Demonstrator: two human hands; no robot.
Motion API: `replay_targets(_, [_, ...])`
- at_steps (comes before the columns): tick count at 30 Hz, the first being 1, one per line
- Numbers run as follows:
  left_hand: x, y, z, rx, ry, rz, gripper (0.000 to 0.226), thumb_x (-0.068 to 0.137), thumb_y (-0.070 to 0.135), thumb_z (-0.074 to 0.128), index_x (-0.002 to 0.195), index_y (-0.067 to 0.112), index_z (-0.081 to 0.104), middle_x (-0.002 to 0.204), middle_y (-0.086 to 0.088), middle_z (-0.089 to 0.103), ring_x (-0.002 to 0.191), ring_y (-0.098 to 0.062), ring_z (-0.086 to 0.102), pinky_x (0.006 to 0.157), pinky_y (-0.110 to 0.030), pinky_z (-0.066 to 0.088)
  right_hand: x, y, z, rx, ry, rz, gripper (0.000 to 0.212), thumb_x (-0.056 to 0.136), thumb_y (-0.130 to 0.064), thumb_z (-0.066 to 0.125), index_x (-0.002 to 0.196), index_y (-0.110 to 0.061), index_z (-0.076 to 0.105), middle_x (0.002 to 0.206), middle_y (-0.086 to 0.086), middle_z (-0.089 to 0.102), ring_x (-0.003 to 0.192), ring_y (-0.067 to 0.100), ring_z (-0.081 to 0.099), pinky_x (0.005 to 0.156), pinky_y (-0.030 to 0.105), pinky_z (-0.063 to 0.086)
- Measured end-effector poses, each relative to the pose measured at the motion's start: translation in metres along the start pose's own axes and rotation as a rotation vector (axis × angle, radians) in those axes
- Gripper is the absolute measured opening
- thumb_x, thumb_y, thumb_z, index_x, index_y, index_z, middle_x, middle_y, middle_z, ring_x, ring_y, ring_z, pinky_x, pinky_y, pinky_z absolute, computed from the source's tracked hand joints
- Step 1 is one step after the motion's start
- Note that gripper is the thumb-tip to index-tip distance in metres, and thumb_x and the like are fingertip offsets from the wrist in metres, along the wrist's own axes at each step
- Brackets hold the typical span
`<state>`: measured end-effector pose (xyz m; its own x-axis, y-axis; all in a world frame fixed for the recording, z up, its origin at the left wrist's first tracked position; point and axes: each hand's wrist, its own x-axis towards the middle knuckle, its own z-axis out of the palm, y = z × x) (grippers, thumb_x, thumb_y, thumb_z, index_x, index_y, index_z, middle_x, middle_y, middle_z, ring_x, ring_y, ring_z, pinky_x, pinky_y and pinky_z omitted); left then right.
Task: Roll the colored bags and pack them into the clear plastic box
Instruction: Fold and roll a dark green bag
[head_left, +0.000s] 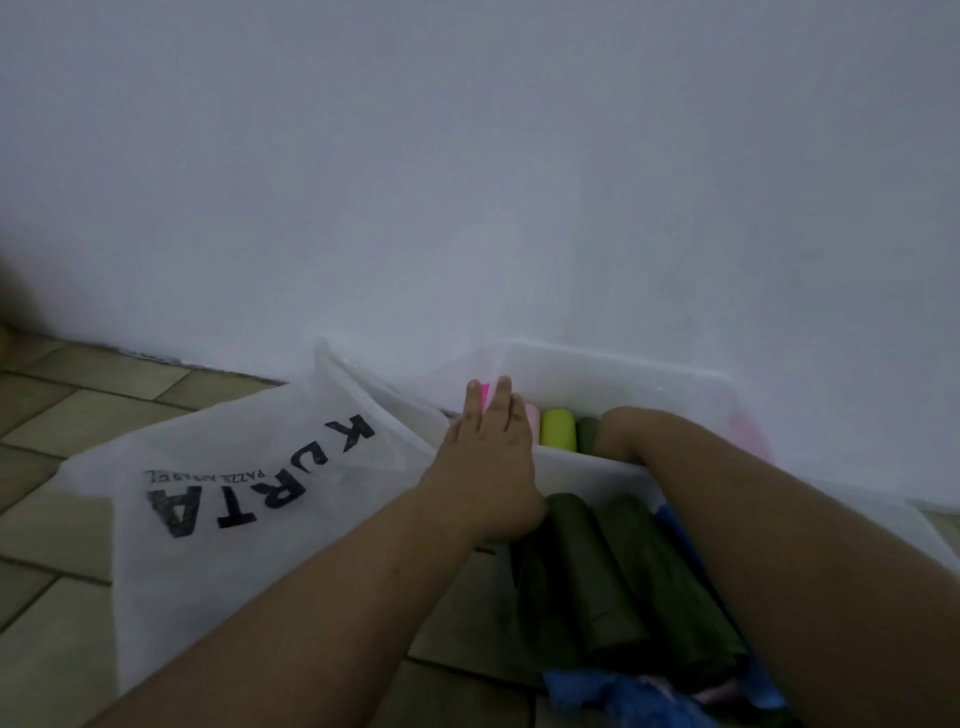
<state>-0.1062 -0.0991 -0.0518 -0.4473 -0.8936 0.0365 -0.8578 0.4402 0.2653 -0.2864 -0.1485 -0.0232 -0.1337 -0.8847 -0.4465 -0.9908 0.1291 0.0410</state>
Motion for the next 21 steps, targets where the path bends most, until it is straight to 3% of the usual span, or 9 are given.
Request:
replay_targets(3, [0.000,0.000,0.001,-0.030,-0.006,-0.008,0.105,0.081,0.042,0.060,0.148,0.008,-0.012,0.156,-0.008,-0.023,0.141,-0.030,-0.025,0.115,-0.044,-0.003,-0.001,0.003,0.002,0.024,0.022,0.008,0.028,0.086,-0.016,0.058,0.112,-0.005,0.063,0.123,0.015,0.057,0.110,0.027,0.054,0.084,0.032,0.039])
replay_targets(7, [-0.004,0.000,-0.008,-0.082,-0.026,0.011,0.100,0.084,0.040,0.060,0.150,0.012,-0.009,0.156,-0.006,-0.024,0.142,-0.028,-0.024,0.116,-0.046,-0.001,-0.020,0.017,-0.011,0.120,0.013,-0.023,0.026,0.084,-0.024,0.061,0.105,-0.009,0.063,0.115,0.011,0.062,0.094,0.024,0.059,0.081,0.037,0.052])
replay_targets(8, [-0.009,-0.001,-0.011,-0.133,-0.030,0.036,0.096,0.086,0.039,0.060,0.150,0.015,-0.007,0.156,-0.003,-0.025,0.142,-0.025,-0.023,0.117,-0.045,0.000,-0.030,0.020,-0.016,0.235,0.085,-0.045,0.028,0.085,-0.027,0.063,0.107,-0.010,0.062,0.113,0.009,0.062,0.093,0.023,0.060,0.079,0.037,0.053])
replay_targets(10, [-0.025,-0.007,-0.013,-0.298,0.022,0.070,0.089,0.088,0.035,0.060,0.151,0.025,-0.002,0.155,0.007,-0.024,0.144,-0.013,-0.017,0.118,-0.038,0.004,-0.061,0.023,-0.021,0.391,0.421,-0.120,0.020,0.084,-0.032,0.064,0.096,-0.016,0.062,0.103,0.003,0.063,0.087,0.018,0.057,0.073,0.033,0.048])
replay_targets(12, [-0.051,-0.012,-0.009,-0.447,0.179,0.098,0.071,0.090,0.035,0.056,0.148,0.039,0.015,0.157,0.019,-0.010,0.141,0.002,-0.002,0.115,-0.029,0.008,-0.099,0.023,-0.013,0.333,0.638,-0.173,0.016,0.077,-0.041,0.064,0.076,-0.027,0.057,0.086,-0.003,0.062,0.078,0.015,0.055,0.066,0.030,0.042])
replay_targets(14, [-0.077,-0.009,0.004,-0.529,0.246,0.095,0.044,0.087,0.034,0.053,0.127,0.048,0.040,0.147,0.014,0.029,0.134,-0.001,0.024,0.114,-0.032,0.022,-0.133,0.013,0.014,0.144,0.544,-0.255,0.027,0.067,-0.058,0.060,0.069,-0.032,0.049,0.074,-0.010,0.055,0.073,0.014,0.054,0.060,0.028,0.040])
replay_targets(16, [-0.096,0.005,0.019,-0.649,0.119,-0.047,0.047,0.080,0.039,0.062,0.121,0.051,0.042,0.127,0.009,0.052,0.115,-0.008,0.048,0.102,-0.030,0.042,-0.150,-0.005,0.060,-0.042,0.460,-0.336,0.031,0.062,-0.064,0.054,0.079,-0.041,0.043,0.075,-0.012,0.053,0.072,0.014,0.053,0.058,0.027,0.041])
replay_targets(18, [-0.107,0.023,0.032,-0.786,0.002,-0.331,0.079,0.077,0.038,0.072,0.142,0.035,0.028,0.134,0.001,0.050,0.113,-0.013,0.049,0.092,-0.023,0.039,-0.152,-0.020,0.095,-0.125,0.566,-0.324,0.035,0.072,-0.055,0.053,0.100,-0.037,0.042,0.089,-0.004,0.059,0.084,0.022,0.056,0.066,0.030,0.043])
replay_targets(21, [-0.107,0.031,0.032,-0.899,-0.014,-0.550,0.063,0.083,0.022,0.068,0.139,0.013,0.039,0.131,-0.008,0.054,0.114,-0.023,0.054,0.085,-0.024,0.042,-0.148,-0.032,0.107,-0.087,0.695,-0.208,0.039,0.084,-0.041,0.050,0.118,-0.025,0.041,0.100,0.003,0.061,0.094,0.026,0.055,0.075,0.035,0.047])
